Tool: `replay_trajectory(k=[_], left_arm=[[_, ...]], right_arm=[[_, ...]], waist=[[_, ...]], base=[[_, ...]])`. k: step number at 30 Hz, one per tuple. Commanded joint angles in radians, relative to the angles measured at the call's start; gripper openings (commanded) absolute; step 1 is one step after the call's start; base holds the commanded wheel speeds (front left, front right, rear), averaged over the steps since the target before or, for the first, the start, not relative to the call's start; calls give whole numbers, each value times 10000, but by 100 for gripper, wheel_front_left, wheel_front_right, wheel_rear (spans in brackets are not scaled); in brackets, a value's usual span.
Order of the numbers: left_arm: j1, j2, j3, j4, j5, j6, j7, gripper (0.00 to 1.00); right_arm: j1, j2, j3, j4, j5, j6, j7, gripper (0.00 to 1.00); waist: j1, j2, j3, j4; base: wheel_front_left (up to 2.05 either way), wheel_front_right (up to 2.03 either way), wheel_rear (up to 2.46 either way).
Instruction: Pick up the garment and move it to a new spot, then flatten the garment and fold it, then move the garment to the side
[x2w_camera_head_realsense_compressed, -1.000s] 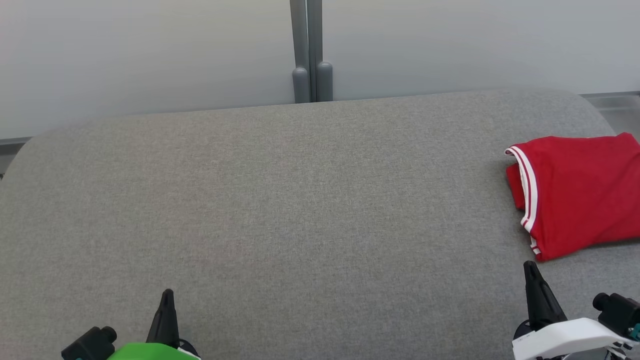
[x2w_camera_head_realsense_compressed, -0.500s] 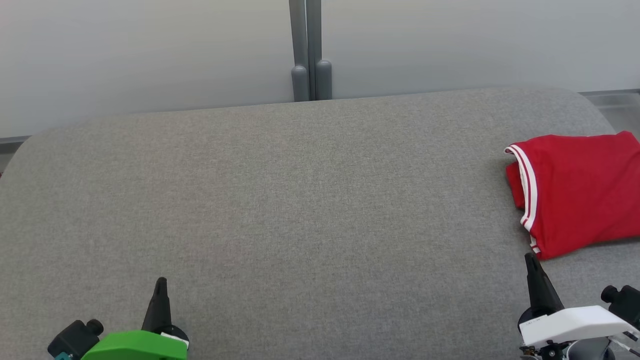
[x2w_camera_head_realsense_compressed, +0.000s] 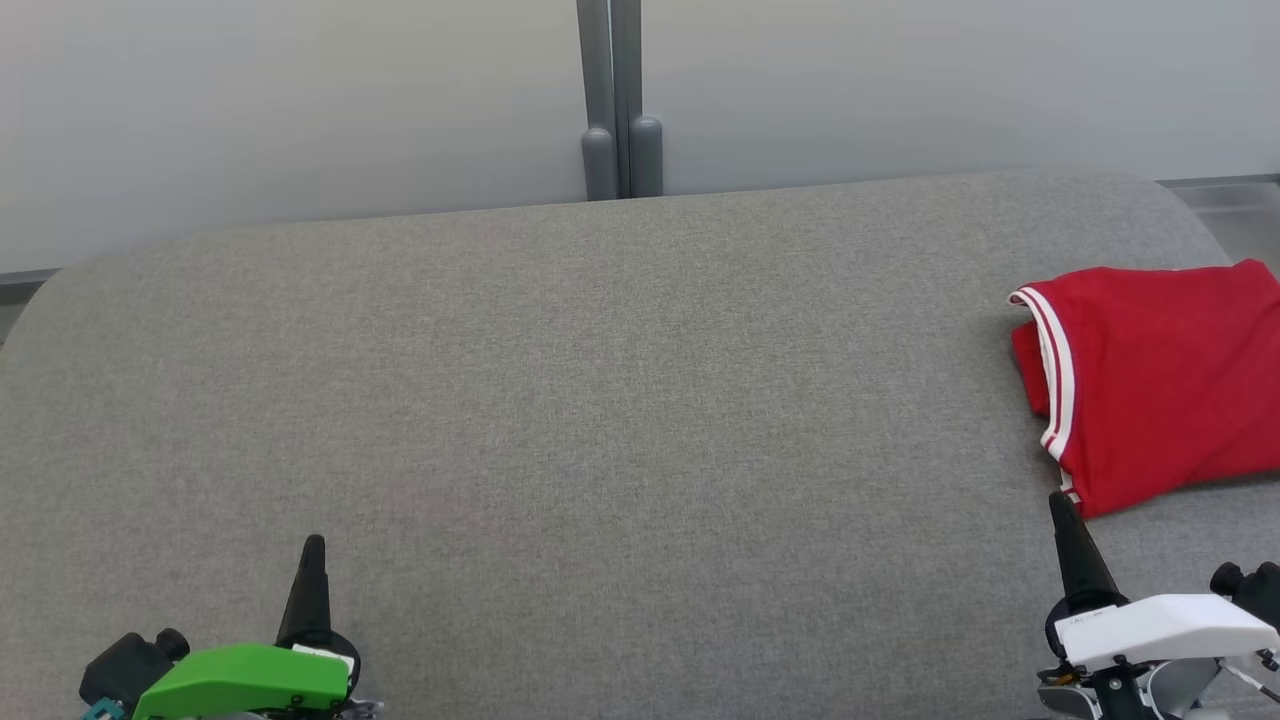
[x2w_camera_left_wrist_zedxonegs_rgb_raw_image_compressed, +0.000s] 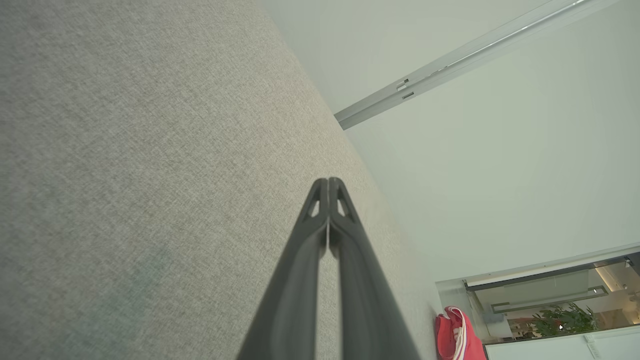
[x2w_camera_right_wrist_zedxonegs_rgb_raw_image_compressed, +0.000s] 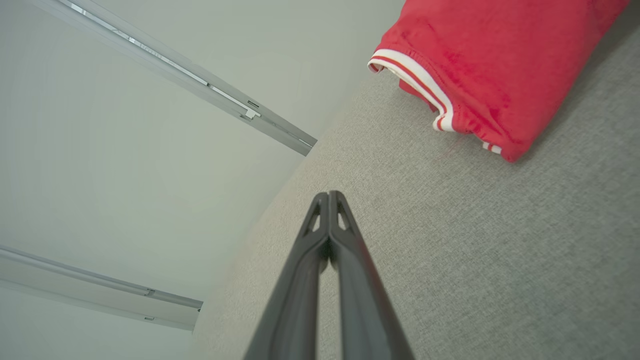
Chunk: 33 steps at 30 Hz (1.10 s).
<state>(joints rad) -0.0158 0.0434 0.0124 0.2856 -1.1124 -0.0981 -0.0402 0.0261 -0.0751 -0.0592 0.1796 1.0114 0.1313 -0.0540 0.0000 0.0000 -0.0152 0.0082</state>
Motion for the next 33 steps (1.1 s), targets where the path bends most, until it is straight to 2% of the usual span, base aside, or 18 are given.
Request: replay_trajectory(k=[1, 33], left_arm=[[-267, 56, 70, -134, -198, -78, 40, 0], [-720, 82, 461, -285, -2941, -233, 788, 0]], right_arm=[[-247, -70, -44, -49, 285, -2, 44, 0], [-853, -79, -248, 324, 3703, -1, 893, 0]], waist=[[0, 0, 2, -1], [0, 0, 91, -41]], base=[[0, 0, 0], [0, 0, 0]])
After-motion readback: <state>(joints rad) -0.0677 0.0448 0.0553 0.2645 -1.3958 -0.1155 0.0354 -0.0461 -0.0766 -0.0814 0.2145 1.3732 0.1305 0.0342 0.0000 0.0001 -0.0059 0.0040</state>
